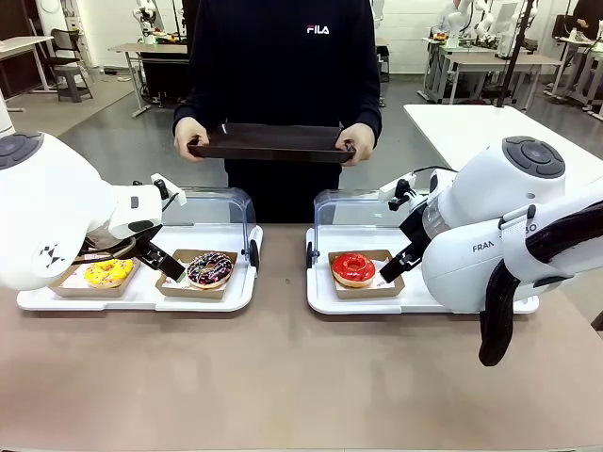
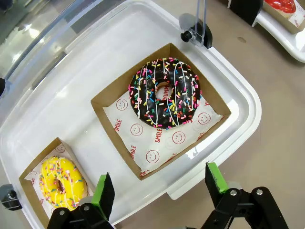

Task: Provide the desired donut to the person.
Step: Pick up and lift the Paper togo box containing the Donut pointed at by the person.

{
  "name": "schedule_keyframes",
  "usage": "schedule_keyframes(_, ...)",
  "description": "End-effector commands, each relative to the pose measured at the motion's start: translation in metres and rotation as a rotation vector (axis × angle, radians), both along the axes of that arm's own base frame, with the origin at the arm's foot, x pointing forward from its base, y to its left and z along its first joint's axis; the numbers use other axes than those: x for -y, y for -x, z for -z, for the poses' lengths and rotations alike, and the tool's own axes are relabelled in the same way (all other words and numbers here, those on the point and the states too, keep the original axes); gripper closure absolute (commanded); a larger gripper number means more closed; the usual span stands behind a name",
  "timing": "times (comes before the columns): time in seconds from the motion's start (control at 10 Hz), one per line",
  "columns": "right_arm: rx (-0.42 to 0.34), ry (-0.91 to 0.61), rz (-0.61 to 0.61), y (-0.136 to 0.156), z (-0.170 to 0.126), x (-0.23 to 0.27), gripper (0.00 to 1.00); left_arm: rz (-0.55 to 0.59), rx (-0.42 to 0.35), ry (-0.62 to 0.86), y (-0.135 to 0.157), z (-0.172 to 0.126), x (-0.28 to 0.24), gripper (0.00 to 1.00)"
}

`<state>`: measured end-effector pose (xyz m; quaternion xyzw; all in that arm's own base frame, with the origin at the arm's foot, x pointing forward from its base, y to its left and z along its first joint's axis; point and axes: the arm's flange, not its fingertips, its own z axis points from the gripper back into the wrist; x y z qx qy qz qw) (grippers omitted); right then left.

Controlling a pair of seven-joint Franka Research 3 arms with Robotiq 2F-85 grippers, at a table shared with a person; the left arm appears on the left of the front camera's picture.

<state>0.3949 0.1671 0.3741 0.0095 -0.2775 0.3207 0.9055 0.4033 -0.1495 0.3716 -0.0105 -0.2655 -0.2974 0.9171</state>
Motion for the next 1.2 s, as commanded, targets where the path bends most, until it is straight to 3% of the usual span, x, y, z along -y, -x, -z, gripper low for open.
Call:
schedule_keyframes(0.0, 0.004, -0.02, -0.062, 0.008, -0.021, 0.015, 0.0, 0.079, -0.012, 0.008, 0.008, -0.014, -0.01, 0.0)
schedule_keyframes(0.1, -0.033, -0.071, -0.178, 0.022, -0.044, 0.045, 0.0, 0.149, -0.009, 0.046, 0.02, -0.033, -0.029, 0.0)
schedule_keyframes(0.3, -0.051, -0.158, -0.3, 0.048, -0.084, 0.099, 0.0, 0.249, -0.046, 0.111, 0.043, -0.056, -0.07, 0.0)
schedule_keyframes(0.4, -0.019, -0.166, -0.356, 0.054, -0.097, 0.122, 0.0, 0.295, -0.04, 0.15, 0.054, -0.062, -0.09, 0.0)
schedule_keyframes(0.6, 0.028, -0.166, -0.398, 0.056, -0.107, 0.159, 0.0, 0.365, 0.06, 0.179, 0.068, -0.067, -0.123, 0.0)
schedule_keyframes(0.8, 0.075, -0.223, -0.461, 0.073, -0.116, 0.179, 0.0, 0.381, 0.071, 0.204, 0.08, -0.067, -0.14, 0.0)
schedule_keyframes(1.1, 0.144, -0.239, -0.463, 0.099, -0.121, 0.2, 0.0, 0.38, 0.106, 0.243, 0.097, -0.062, -0.173, 0.0)
